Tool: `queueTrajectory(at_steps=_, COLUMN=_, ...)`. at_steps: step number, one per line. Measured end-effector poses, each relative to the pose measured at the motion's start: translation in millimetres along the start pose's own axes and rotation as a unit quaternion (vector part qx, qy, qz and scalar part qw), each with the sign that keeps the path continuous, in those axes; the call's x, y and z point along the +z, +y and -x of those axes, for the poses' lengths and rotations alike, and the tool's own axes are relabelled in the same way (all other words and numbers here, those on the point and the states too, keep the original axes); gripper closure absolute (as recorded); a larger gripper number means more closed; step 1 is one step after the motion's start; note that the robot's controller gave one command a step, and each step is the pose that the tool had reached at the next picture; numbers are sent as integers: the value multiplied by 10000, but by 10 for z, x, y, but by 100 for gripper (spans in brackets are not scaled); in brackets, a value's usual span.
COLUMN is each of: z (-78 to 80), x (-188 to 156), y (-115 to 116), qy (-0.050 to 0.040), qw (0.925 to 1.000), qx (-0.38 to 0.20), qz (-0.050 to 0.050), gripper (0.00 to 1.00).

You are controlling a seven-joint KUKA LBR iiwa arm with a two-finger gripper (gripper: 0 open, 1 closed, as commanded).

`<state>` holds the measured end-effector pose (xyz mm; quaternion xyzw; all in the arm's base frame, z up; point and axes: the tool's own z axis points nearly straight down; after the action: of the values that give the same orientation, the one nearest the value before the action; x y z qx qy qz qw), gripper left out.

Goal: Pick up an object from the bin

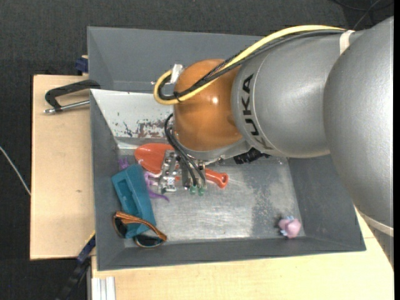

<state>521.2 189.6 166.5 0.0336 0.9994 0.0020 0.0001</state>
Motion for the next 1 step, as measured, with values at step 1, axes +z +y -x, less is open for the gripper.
queueTrajectory(at_steps=1, z=47, x=-5, y=15, qy=-27, qw=9996, qx=-297, qz=-8, gripper=100)
